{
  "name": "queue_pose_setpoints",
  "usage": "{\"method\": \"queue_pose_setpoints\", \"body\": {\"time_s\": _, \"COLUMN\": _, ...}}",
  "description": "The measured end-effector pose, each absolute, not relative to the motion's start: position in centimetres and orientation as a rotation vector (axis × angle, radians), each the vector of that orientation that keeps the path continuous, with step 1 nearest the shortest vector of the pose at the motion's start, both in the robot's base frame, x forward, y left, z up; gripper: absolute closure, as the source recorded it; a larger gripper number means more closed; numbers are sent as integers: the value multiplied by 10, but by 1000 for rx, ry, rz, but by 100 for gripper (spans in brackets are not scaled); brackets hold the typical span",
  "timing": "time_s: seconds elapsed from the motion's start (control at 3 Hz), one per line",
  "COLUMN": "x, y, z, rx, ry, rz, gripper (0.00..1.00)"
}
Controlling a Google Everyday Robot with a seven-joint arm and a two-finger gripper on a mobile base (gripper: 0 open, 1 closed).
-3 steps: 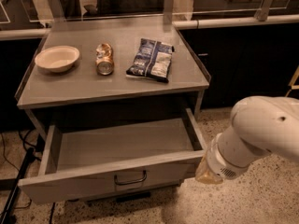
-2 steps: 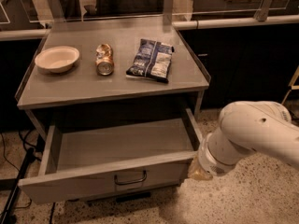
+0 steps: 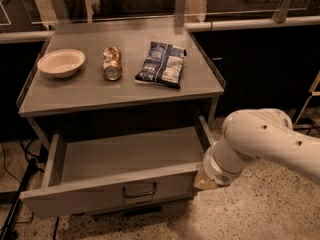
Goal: Close top drawer
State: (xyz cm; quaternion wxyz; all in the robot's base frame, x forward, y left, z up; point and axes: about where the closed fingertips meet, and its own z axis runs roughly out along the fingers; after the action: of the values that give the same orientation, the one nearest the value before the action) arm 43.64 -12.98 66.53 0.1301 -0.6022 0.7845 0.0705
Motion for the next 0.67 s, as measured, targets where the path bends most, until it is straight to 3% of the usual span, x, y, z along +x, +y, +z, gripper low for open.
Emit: {"method": "queue_pose_setpoints", "body": {"time_s": 0.67, "x": 436, "y": -130, "z": 665, "rx": -1750, "ry": 2279, "rz": 205, "gripper": 27}}
